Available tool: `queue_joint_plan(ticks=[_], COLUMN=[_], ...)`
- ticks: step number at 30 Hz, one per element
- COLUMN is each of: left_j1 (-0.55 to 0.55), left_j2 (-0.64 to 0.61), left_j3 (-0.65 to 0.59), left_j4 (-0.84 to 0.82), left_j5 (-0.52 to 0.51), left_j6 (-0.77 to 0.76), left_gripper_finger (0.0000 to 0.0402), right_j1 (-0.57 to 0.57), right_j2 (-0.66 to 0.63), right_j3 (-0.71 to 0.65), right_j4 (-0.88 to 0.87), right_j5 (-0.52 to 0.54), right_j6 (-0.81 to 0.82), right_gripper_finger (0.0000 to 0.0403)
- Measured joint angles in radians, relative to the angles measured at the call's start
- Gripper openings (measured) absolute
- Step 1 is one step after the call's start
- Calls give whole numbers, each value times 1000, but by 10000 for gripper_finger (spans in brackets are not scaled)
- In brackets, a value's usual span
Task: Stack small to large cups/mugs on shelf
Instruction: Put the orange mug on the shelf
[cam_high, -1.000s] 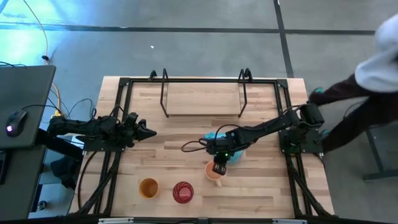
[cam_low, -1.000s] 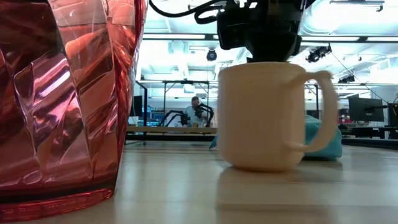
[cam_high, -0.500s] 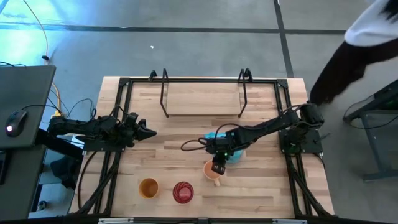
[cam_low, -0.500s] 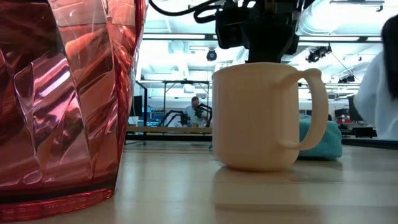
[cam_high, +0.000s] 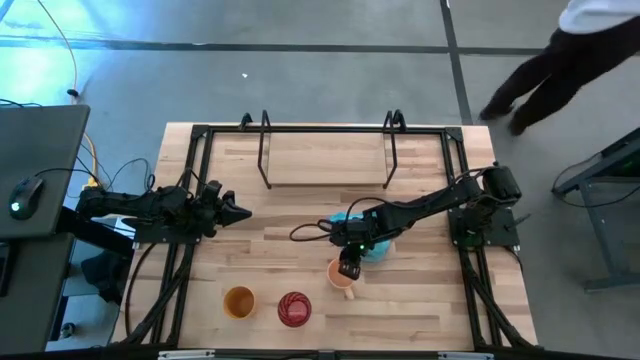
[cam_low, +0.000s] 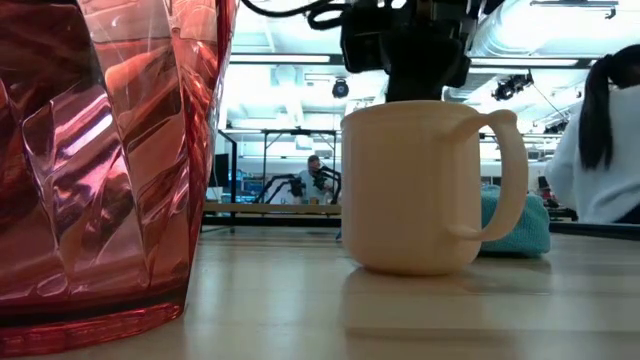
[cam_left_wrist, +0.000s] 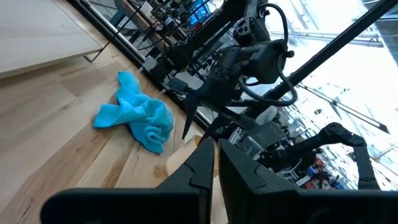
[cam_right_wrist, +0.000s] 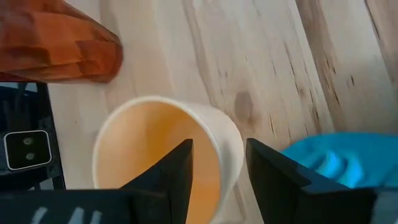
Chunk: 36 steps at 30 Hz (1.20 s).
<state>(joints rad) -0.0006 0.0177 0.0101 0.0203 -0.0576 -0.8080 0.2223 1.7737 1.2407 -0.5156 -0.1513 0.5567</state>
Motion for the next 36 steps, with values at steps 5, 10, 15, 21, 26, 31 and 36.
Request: queue_joint_plan(ticks=[5,10,15,21,26,31,36], left_j1=[0,0,0,0,0,0,0], left_j2=[0,0,0,0,0,0,0], left_j3=[0,0,0,0,0,0,0], left_j4=[0,0,0,0,0,1,3], left_j5=[0,0,0,0,0,-4,-8], left_j6=[0,0,0,0,0,-1,-1], left_gripper_finger=[12,12,12,12,12,12,12], right_j1=[0,0,0,0,0,0,0], right_j2=[0,0,0,0,0,0,7], right_j3=[0,0,0,0,0,0,0], right_j4=[23,23,22,18,-4,-11,3], right_j5=[0,0,0,0,0,0,0], right_j6=[-71,-116,-138,-138,-129,-129,-129], right_gripper_finger=[140,140,140,140,140,140,140])
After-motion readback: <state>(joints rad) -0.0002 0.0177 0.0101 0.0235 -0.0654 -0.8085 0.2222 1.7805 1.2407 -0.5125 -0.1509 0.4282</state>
